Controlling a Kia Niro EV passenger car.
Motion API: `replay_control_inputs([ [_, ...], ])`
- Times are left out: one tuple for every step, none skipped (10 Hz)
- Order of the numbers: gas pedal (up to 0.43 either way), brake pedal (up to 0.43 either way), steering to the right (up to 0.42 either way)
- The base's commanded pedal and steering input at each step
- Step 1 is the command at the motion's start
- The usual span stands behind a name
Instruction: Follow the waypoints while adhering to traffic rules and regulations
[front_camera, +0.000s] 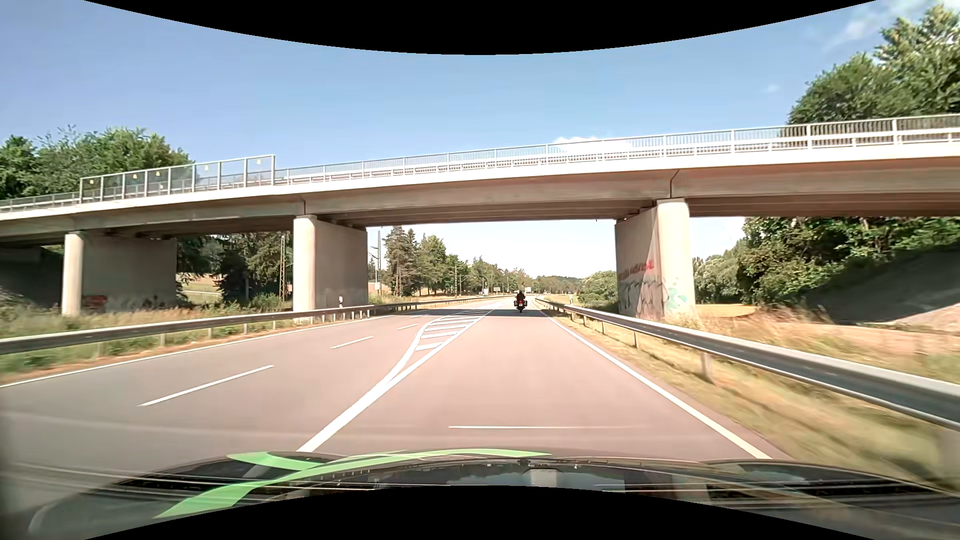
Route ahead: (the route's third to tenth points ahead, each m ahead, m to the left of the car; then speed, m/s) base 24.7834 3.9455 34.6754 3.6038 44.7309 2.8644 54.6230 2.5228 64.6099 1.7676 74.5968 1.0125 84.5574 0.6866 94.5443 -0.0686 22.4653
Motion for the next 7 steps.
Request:
replay_control_inputs([
  [0.13, 0.0, 0.004],
  [0.15, 0.0, 0.004],
  [0.157, 0.0, 0.004],
  [0.177, 0.0, 0.004],
  [0.177, 0.0, 0.004],
  [0.189, 0.0, 0.004],
  [0.197, 0.0, 0.004],
])
